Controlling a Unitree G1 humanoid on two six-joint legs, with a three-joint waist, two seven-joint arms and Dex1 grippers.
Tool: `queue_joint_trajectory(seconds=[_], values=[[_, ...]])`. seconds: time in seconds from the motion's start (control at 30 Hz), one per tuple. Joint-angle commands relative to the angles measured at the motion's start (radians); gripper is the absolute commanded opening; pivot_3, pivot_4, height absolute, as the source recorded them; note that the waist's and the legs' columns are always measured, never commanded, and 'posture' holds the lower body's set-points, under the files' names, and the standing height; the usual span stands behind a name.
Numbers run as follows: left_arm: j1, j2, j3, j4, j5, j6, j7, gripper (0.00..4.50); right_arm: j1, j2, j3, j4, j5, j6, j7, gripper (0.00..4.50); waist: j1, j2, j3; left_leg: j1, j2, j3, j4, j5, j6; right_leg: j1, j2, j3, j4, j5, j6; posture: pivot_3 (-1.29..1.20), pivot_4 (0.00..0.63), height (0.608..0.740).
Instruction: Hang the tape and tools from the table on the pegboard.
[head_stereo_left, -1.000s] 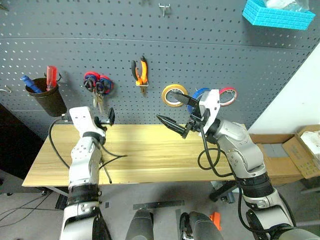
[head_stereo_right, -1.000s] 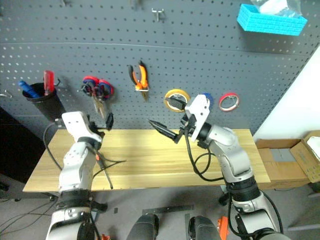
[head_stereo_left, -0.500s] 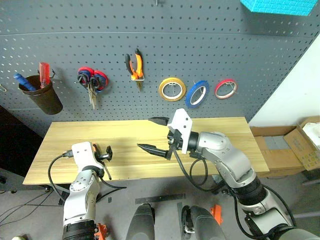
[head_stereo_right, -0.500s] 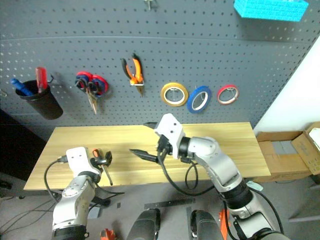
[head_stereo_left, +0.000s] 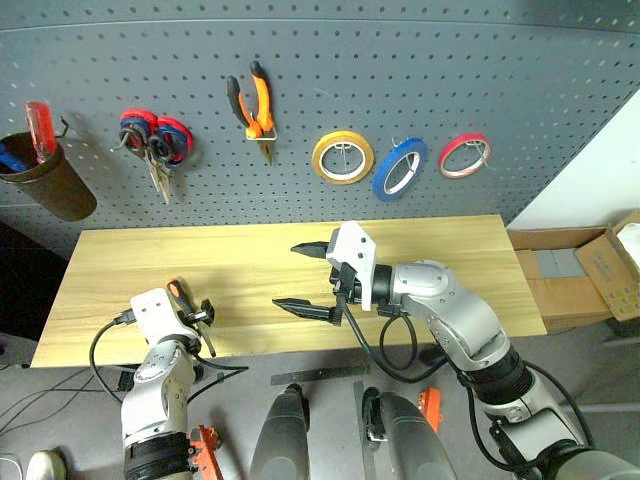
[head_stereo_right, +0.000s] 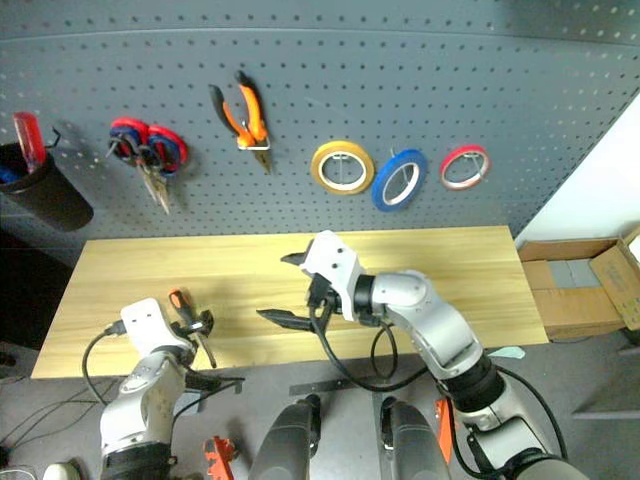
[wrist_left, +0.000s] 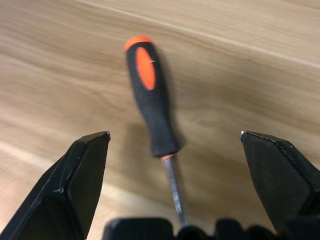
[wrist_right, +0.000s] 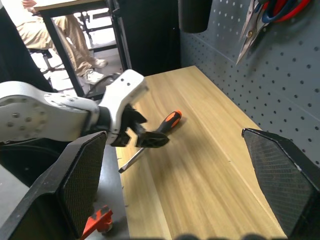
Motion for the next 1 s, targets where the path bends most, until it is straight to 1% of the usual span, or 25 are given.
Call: queue_joint_trajectory(seconds=[0.03,0.4,0.5,0.77,0.8,1.0], values=[[-0.036,0.033,0.034,0.061,-0.011,-0.027,-0.019,4.49,-0.02,-0.002,0.006,-0.018,0.004,0.009,0.017,4.5,-0.005,-0.001,0.005,0.0,0.0,0.0,0.0,0.0,0.0,0.0,0.0,0.0,0.0,0.0,0.0,0.08,0.396,0.74],[-0.122,0.084,0.074,0.192,-0.013,-0.033,-0.006,4.49,-0.021,-0.014,-0.004,-0.022,0.006,0.023,0.02,4.5,-0.022,-0.003,0.011,-0.002,0.0,0.002,-0.003,-0.001,-0.001,-0.003,-0.002,0.001,-0.001,-0.001,0.001,0.07,0.393,0.74],[-0.124,0.083,0.073,0.19,-0.011,-0.026,0.002,3.95,-0.024,-0.014,-0.008,-0.017,0.004,0.02,0.015,4.5,-0.022,-0.003,0.011,-0.002,0.0,0.002,-0.004,-0.001,-0.001,-0.003,-0.002,0.001,-0.001,-0.001,0.001,0.07,0.388,0.74],[-0.118,0.07,0.077,0.168,-0.017,-0.017,0.027,1.11,-0.044,-0.011,-0.019,0.017,-0.001,0.002,0.015,4.5,-0.022,-0.003,0.011,-0.002,0.0,0.003,-0.006,-0.001,-0.002,-0.005,-0.002,0.002,-0.002,-0.001,0.001,0.07,0.383,0.74],[-0.118,0.07,0.077,0.167,-0.018,-0.017,0.028,0.82,-0.046,-0.011,-0.02,0.02,-0.002,-0.001,0.016,4.5,-0.022,-0.003,0.011,-0.002,0.0,0.004,-0.006,-0.001,-0.002,-0.005,-0.002,0.002,-0.002,-0.001,0.001,0.07,0.383,0.74],[-0.109,0.068,0.083,0.148,-0.03,-0.017,0.032,0.83,-0.047,-0.008,-0.027,0.026,0.008,-0.016,0.026,4.5,-0.022,-0.003,0.011,-0.002,-0.001,0.005,-0.01,-0.001,-0.002,-0.007,-0.002,0.003,-0.003,-0.001,0.001,0.08,0.376,0.74]])
